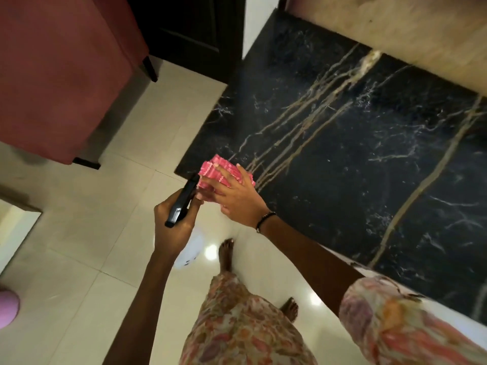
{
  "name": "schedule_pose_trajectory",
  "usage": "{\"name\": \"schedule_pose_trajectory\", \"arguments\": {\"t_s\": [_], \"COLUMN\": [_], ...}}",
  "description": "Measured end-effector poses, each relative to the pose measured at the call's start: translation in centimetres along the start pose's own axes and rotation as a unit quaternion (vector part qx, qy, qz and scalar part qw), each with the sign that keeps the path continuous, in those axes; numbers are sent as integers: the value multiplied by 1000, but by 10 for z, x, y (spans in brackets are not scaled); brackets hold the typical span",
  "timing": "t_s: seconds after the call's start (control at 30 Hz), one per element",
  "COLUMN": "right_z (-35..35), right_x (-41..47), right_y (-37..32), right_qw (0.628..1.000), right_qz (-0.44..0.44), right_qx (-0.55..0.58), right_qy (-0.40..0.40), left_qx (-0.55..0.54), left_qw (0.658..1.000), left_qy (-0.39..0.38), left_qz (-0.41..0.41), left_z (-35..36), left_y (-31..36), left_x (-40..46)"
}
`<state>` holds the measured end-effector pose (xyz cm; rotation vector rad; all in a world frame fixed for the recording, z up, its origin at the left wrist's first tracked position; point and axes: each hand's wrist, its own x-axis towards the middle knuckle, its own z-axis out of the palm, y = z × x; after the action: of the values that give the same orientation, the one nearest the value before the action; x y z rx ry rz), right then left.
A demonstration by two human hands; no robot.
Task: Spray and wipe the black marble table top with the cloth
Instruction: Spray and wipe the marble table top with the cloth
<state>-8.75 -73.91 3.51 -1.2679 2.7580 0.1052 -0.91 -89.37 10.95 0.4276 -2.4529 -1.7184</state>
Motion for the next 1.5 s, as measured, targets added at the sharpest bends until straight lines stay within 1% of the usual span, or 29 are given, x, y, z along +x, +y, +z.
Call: {"name": "schedule_pose_trajectory", "arguments": {"t_s": [0.13,0.23,0.43,0.53,0.63,0.7,0.8,0.87,0.97,1.07,1.27,1.4,1.5], "right_z": [19,26,50,59,67,72,74,72,69,67,61,51,46], "right_x": [-95,-166,-333,-422,-500,-546,-590,-594,-567,-530,-446,-388,-347], "right_y": [25,50,106,132,157,170,181,179,167,153,136,127,118], "right_qw": [1000,999,999,998,996,994,978,955,915,887,853,838,832], "right_qz": [21,28,39,57,76,102,194,269,371,432,491,509,516], "right_qx": [-4,-13,-35,-38,-30,-9,72,119,143,146,156,179,188], "right_qy": [23,31,6,-8,-32,-27,2,33,62,67,89,77,82], "left_qx": [-3,-20,-34,-49,-55,-53,-54,-50,-43,-34,-29,-49,-39], "left_qw": [1000,999,997,994,991,989,988,990,992,993,994,993,994], "left_qy": [-8,-30,-64,-76,-106,-119,-126,-120,-103,-96,-73,-27,-20], "left_qz": [-17,-26,-41,-56,-60,-63,-65,-58,-58,-61,-81,-109,-99], "left_z": [46,89,171,211,241,257,270,272,268,256,228,206,185], "left_y": [13,29,55,66,75,80,88,92,94,92,91,97,97], "left_x": [-28,-59,-119,-146,-170,-183,-197,-205,-213,-212,-186,-158,-128]}}
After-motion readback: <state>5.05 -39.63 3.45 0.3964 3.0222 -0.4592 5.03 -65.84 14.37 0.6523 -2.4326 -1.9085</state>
